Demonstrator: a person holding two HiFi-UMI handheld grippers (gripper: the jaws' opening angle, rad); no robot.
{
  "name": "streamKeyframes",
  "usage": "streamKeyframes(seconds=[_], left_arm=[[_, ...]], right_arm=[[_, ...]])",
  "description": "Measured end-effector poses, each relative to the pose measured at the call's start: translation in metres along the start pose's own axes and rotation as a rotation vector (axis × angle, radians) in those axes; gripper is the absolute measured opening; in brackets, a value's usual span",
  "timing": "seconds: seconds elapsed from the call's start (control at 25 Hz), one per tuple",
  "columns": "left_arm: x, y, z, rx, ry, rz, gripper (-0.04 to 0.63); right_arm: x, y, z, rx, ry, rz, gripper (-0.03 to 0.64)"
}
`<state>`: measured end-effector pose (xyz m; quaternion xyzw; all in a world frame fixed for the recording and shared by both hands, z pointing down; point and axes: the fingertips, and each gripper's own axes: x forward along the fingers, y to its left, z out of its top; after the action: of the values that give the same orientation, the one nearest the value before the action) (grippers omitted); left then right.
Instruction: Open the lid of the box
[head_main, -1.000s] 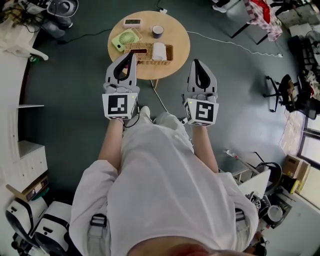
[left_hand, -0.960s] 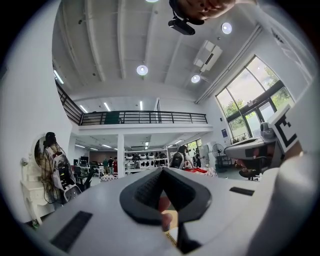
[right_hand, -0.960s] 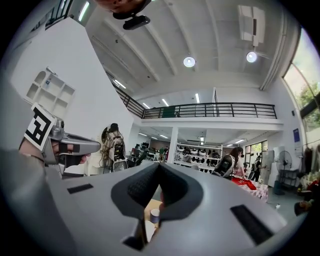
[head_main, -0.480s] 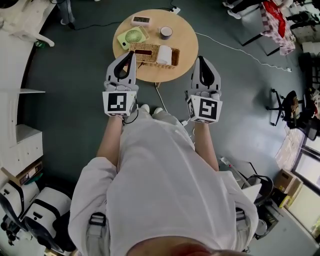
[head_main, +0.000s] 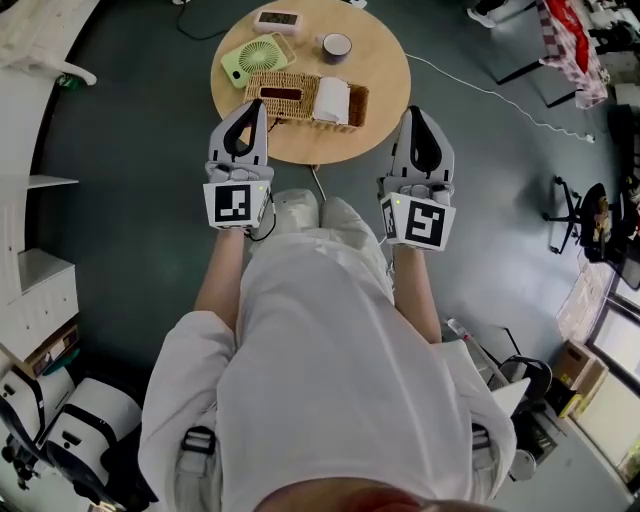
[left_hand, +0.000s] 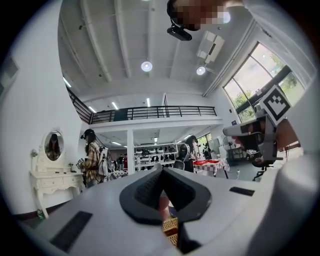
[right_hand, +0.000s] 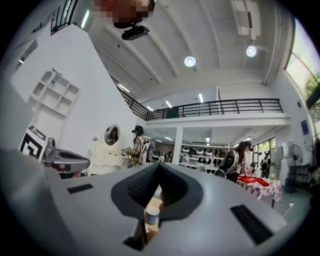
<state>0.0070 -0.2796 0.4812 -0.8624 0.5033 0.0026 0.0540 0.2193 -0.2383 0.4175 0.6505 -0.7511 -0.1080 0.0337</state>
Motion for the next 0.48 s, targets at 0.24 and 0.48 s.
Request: streamKeyframes(seconds=[0.24,0.48], left_arm=[[0.005,-0.011,-0.093,-0.017,0.02,-0.018,0.085],[-0.006,-0.02,-0.186,0.026,0.127,-0.038,0.215]], right_arm=[[-0.007,-0.009,-0.056,-0.002,0.018,-0.021,-0.008],[-0.012,-0.008,-0.078,-0.029,0.037,-0.014,-0.008]])
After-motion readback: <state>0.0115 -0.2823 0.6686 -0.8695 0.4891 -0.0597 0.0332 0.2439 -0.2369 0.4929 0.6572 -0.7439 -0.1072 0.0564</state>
